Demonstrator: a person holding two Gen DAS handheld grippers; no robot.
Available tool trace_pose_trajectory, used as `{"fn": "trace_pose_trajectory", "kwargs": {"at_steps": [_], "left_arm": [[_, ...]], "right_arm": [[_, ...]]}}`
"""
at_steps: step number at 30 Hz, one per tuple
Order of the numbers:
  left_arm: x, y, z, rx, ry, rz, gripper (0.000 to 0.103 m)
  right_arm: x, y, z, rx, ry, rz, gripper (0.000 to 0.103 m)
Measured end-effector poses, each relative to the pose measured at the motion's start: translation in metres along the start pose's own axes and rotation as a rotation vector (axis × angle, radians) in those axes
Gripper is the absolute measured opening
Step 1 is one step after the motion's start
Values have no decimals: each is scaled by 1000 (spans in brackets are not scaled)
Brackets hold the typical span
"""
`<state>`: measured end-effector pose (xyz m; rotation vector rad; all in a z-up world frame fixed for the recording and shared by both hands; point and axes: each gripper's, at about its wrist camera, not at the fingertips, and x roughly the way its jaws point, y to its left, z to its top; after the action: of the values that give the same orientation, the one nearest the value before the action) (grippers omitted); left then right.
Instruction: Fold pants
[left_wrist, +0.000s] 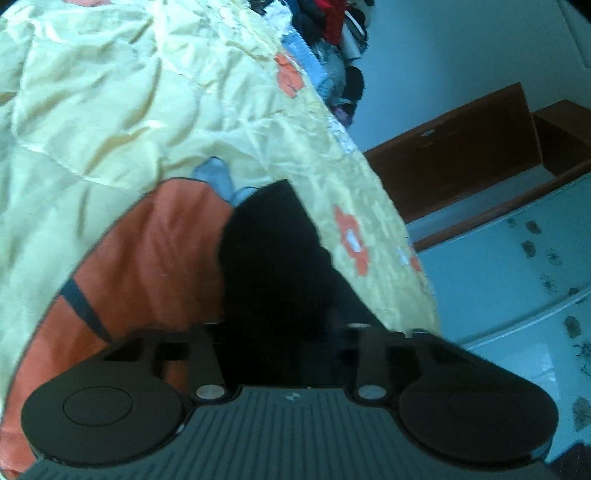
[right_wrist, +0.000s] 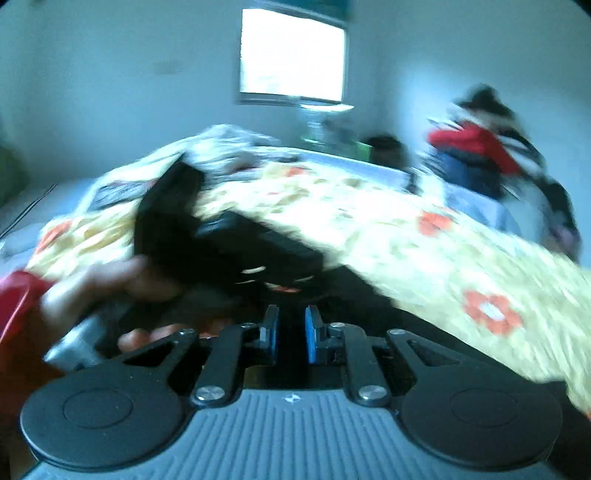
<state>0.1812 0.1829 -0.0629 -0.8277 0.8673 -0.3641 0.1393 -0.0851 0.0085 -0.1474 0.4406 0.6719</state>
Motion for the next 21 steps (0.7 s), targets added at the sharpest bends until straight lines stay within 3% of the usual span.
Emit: {"fn": "trace_pose_trajectory", "kwargs": {"at_steps": [3, 7, 10, 14, 21], "left_arm": [[-5, -3, -6, 50, -29, 31, 25], [-16, -35, -23, 210, -109, 122, 21], [-31, -65, -36, 308, -172, 150, 20], [-45, -107, -58, 412, -225, 132, 20], [-25, -185, -103, 618, -211, 77, 23]], "right_arm": [[29, -14, -2, -14, 132, -144, 15], [58, -22, -9, 89, 168, -86, 15], [52, -23, -10, 170, 102, -53, 15], [17, -29, -8, 255, -1, -33, 15], [-61, -75, -28, 460, -162, -18, 15]]}}
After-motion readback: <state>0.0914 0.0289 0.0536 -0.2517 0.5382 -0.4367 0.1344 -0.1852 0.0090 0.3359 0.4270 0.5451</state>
